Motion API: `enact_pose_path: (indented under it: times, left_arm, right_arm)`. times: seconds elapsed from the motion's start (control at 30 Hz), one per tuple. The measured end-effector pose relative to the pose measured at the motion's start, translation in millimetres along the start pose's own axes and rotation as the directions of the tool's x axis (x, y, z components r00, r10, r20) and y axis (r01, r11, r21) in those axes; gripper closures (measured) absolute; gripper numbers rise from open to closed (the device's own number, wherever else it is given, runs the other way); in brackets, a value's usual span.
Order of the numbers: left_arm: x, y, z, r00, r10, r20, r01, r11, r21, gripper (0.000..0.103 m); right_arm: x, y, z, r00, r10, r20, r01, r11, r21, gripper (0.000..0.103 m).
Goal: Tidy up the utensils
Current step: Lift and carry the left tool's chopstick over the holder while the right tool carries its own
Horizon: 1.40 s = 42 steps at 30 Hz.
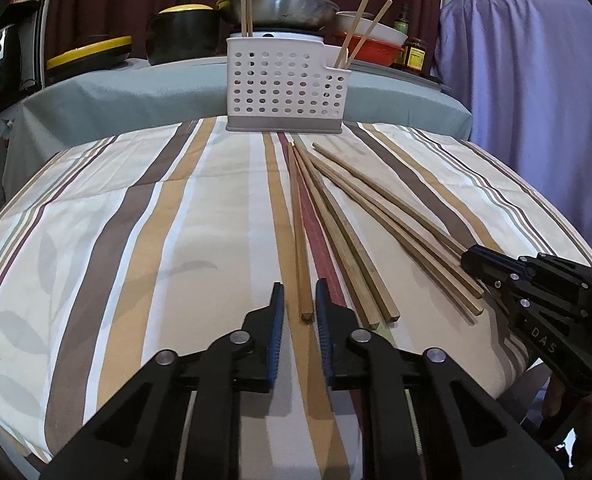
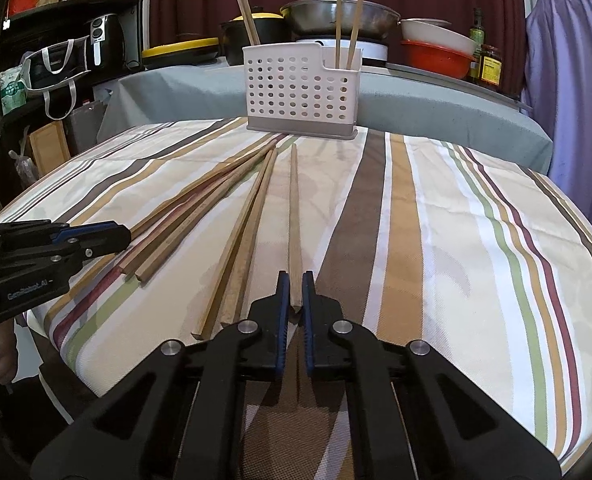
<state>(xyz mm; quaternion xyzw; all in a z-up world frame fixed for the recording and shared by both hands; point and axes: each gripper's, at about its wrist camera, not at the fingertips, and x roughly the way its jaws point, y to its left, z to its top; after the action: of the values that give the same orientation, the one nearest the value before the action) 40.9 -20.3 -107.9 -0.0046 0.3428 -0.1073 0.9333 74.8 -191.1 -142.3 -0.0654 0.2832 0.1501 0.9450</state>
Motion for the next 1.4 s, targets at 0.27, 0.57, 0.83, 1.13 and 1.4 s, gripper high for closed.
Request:
enact_pose_path:
  times: [0.27,0.57,0.83,1.13,1.4]
  left_arm:
    - [-5.6,0.2,1.5,1.0,0.009,0.03,-0.01,1.0,0.014,0.096]
    - [-34.2,1.0,15.2,0.993,0.021,0.116,-0.024,0.999,0.026,0.096]
    - [-71.1,-0.9,35.3,0.972,0.019,0.236,-0.027,0.999,0.03,0.096]
    - [-109.5,-1.3,59.9,0.93,0.02,0.367,-0.032,0.999,0.027,0.096]
    - [-142.5,1.3,81.0,0.892,0.026,0.452,-0.037,0.999,0.015,0.096]
  right_arm:
    - [-4.8,1.6,2.1,1.0,-0.006,0.02,0.006,1.0,-0.009,0.097]
    - [-36.4,1.1,17.9,0.994,-0.031,0.108,0.033,0.999,-0.021,0.097]
    - [-71.5,-1.7,41.1,0.977,-0.058,0.206,0.066,0.997,-0.03,0.097]
    - [-107.4,-4.3,66.6,0.949,-0.062,0.309,0.072,0.997,-0.022,0.097]
    - [-131.0,-8.4,85.6,0.925,-0.063,0.374,0.072,0.997,-0.01,0.097]
